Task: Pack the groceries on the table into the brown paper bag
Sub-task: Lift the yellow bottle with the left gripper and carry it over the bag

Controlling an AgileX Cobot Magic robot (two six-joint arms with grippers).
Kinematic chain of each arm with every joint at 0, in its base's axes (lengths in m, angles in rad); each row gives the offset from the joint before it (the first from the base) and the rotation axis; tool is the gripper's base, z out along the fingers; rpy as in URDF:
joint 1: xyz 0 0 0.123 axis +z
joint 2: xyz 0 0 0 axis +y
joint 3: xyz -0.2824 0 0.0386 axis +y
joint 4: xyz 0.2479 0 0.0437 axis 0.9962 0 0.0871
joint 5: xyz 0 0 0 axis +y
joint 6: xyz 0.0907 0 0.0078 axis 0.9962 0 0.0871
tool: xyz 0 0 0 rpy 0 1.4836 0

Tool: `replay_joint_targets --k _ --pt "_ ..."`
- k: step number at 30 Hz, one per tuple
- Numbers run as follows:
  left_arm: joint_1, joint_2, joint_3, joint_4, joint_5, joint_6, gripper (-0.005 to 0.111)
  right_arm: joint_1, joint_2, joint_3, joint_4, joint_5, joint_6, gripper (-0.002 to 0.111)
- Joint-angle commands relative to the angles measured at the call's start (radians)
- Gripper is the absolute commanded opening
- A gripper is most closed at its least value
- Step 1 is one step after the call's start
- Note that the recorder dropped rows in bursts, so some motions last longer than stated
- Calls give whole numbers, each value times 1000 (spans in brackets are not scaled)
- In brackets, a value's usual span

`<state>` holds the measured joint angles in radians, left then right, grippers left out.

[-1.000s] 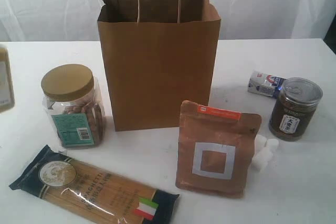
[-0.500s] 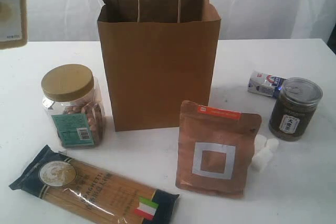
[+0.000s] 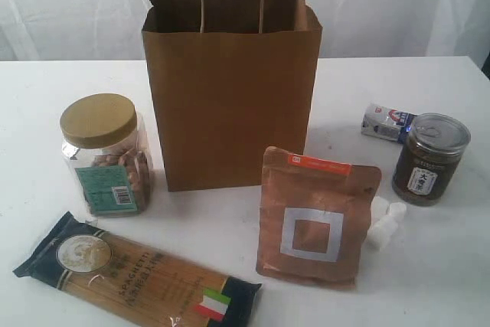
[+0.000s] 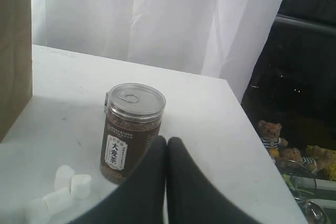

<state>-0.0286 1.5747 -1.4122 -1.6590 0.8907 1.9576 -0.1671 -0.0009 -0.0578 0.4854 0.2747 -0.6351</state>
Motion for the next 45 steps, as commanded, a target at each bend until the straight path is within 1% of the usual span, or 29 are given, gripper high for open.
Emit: replay_joint_targets --k 1,3,9,12,15,19,24,29,31,32,35,37,40,45 --pt "-90 66 -101 -85 -23 133 0 -3 1 1 -4 -10 10 0" --pt "-128 106 -130 -85 -56 133 0 -3 1 1 -4 -10 10 0" --pt "-206 192 -184 -85 -67 112 0 -3 1 1 -4 -10 10 0" --pt "-230 230 -195 -85 -86 76 0 -3 1 1 -4 -10 10 0" --pt "-233 242 -192 -85 -88 53 0 -3 1 1 -4 -10 10 0" --pt "-227 242 -194 -85 -128 43 0 -3 1 1 -4 -10 10 0" --pt "-227 252 -193 -85 -139 -11 0 -3 1 1 -7 -10 9 0" --pt "-222 253 -194 -85 -136 -27 0 -3 1 1 -7 -10 9 0" --pt "-202 253 -194 -85 -116 -37 0 -3 1 1 -7 -10 9 0" --pt "-188 253 -192 -85 -102 -47 0 -3 1 1 -7 -10 9 0" --pt "-137 253 -192 -85 9 -62 0 -3 1 1 -7 -10 9 0" --pt "-101 259 -192 -85 116 -81 0 -3 1 1 -7 -10 9 0" --pt "-74 288 -192 -85 263 -103 0 -3 1 1 -7 -10 9 0" --pt "-76 330 -192 -85 254 -98 0 -3 1 1 -7 -10 9 0"
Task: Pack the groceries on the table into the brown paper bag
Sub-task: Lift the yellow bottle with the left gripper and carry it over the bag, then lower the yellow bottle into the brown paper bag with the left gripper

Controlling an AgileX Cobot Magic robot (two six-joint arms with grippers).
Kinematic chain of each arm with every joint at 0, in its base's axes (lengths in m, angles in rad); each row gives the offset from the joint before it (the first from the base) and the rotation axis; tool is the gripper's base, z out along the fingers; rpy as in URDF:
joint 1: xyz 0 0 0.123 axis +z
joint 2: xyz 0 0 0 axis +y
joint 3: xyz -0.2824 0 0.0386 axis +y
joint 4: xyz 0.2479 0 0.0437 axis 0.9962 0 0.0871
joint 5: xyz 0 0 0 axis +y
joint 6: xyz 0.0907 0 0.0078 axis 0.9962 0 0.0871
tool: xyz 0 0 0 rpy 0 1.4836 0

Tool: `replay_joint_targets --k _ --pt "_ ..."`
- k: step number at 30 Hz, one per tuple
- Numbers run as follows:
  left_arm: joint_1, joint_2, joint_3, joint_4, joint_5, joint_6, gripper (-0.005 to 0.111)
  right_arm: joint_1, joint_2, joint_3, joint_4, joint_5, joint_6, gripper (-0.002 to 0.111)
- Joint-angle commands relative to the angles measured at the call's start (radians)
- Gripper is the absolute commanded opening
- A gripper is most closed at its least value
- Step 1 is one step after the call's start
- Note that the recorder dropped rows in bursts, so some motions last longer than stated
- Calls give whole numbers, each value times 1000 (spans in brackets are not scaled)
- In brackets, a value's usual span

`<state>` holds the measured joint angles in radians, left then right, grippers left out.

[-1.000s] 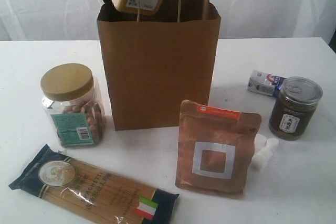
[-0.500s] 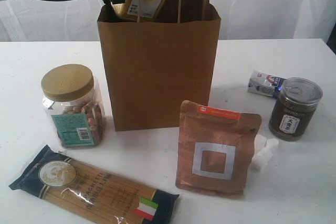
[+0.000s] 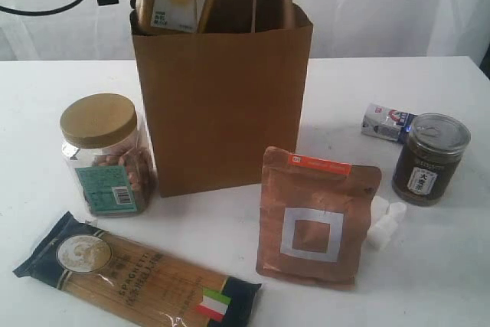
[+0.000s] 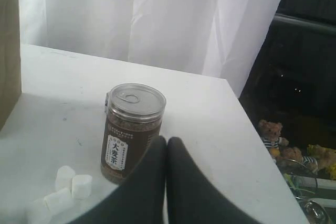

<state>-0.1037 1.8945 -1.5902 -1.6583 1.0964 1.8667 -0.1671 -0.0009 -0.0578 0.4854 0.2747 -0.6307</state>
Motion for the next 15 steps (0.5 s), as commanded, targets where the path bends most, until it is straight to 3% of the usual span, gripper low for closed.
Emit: replay_joint_targets --k 1,15 --pt "-1 15 -16 -86 56 -7 0 -3 1 1 -7 -10 5 0" --pt "-40 90 -16 -86 42 -9 0 -3 1 1 -7 -10 5 0"
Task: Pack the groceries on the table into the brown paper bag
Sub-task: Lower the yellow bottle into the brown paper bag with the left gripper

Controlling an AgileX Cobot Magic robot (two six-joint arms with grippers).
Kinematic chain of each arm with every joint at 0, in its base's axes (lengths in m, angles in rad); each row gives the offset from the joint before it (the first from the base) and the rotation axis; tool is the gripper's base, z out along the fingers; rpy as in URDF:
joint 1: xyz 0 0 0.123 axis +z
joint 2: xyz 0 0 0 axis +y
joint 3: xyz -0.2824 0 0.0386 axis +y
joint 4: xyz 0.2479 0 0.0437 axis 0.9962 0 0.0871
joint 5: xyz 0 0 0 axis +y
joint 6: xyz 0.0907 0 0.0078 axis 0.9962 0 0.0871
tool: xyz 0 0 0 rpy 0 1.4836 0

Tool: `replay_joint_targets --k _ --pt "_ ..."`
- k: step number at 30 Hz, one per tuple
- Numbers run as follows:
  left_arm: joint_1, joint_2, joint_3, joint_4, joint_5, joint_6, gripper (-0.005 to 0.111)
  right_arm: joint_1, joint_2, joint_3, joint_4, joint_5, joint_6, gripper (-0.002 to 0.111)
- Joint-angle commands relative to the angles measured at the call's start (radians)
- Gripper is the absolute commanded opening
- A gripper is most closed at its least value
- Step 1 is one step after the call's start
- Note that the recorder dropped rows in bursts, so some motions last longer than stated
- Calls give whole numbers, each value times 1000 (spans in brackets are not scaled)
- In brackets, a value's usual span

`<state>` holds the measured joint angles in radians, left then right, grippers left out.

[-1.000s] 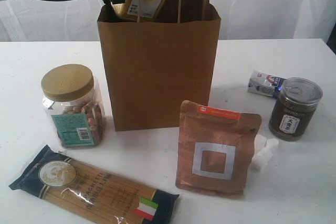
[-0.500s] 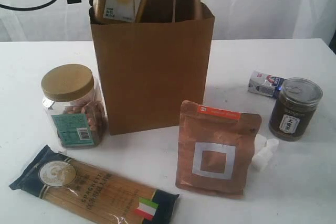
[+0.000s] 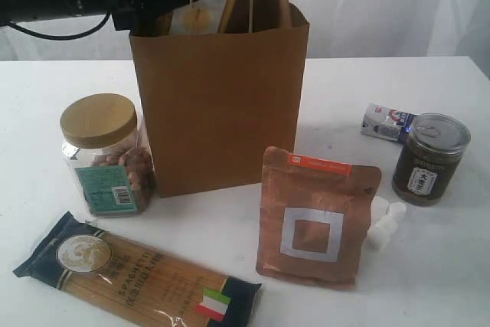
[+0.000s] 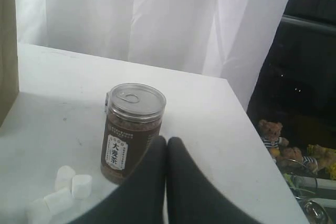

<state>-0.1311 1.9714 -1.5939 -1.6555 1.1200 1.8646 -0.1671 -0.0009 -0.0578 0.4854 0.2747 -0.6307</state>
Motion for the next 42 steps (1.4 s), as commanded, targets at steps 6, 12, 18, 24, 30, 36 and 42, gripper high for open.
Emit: replay_joint_targets --k 6,12,18,24,30,36,42 --pt "-13 19 -13 -89 4 -7 0 -3 1 1 -3 -10 5 0" --pt "-13 19 -13 -89 -2 -7 0 -3 1 1 -3 -10 5 0" --pt "-13 19 -13 -89 -2 -7 0 -3 1 1 -3 -10 5 0" --pt "-13 19 -13 -89 -2 -7 0 -3 1 1 -3 -10 5 0" --pt "-13 19 -13 -89 17 -10 0 -3 1 1 -3 -10 5 0" --pt "-13 17 -13 -89 36 -10 0 -3 1 1 -3 -10 5 0" --pt "-13 17 -13 -89 51 -10 0 -3 1 1 -3 -10 5 0"
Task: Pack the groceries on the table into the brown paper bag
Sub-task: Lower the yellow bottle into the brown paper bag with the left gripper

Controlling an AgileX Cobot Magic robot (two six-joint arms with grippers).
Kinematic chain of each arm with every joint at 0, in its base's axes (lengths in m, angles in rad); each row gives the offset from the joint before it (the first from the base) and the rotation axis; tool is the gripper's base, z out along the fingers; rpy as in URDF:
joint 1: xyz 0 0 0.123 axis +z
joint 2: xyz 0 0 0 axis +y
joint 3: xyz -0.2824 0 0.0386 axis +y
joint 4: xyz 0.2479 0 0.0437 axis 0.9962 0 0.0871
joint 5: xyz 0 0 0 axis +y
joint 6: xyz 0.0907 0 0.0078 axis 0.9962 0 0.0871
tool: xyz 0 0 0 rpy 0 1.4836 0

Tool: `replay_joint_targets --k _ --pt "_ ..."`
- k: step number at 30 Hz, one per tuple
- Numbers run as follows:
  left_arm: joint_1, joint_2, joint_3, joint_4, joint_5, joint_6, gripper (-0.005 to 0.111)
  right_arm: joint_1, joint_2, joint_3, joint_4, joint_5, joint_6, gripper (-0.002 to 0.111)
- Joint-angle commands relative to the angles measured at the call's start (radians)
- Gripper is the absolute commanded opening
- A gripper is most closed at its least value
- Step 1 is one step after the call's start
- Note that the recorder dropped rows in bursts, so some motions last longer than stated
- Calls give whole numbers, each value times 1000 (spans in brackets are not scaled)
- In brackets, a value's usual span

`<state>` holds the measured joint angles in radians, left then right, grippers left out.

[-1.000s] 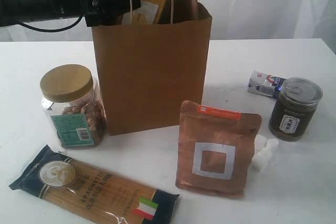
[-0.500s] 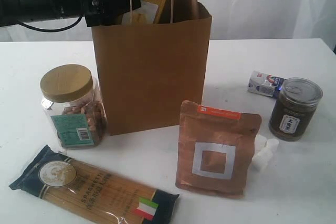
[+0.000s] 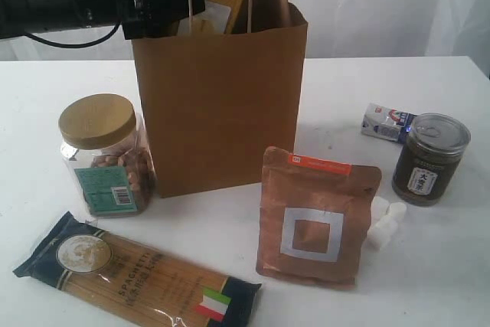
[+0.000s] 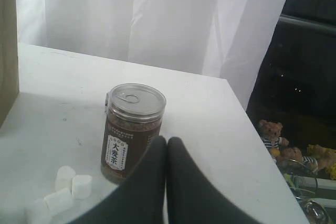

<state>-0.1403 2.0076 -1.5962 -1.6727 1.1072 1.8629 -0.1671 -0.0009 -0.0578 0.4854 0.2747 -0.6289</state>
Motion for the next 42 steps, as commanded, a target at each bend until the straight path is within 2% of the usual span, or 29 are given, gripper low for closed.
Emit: replay_joint_targets --k 1,5,13,38,42 --pt "-4 -19 -10 -72 73 -8 0 -3 1 1 -3 -10 3 0" --pt "-2 -19 -10 -72 114 -40 0 -3 1 1 -5 -10 3 0" --pt "24 -19 -10 -40 114 -116 0 -3 1 1 -5 -10 3 0" --pt "34 -43 -10 -20 114 -138 0 -3 1 1 -5 -10 3 0" --pt "34 -43 -10 -15 114 -138 9 -3 1 1 -5 -10 3 0"
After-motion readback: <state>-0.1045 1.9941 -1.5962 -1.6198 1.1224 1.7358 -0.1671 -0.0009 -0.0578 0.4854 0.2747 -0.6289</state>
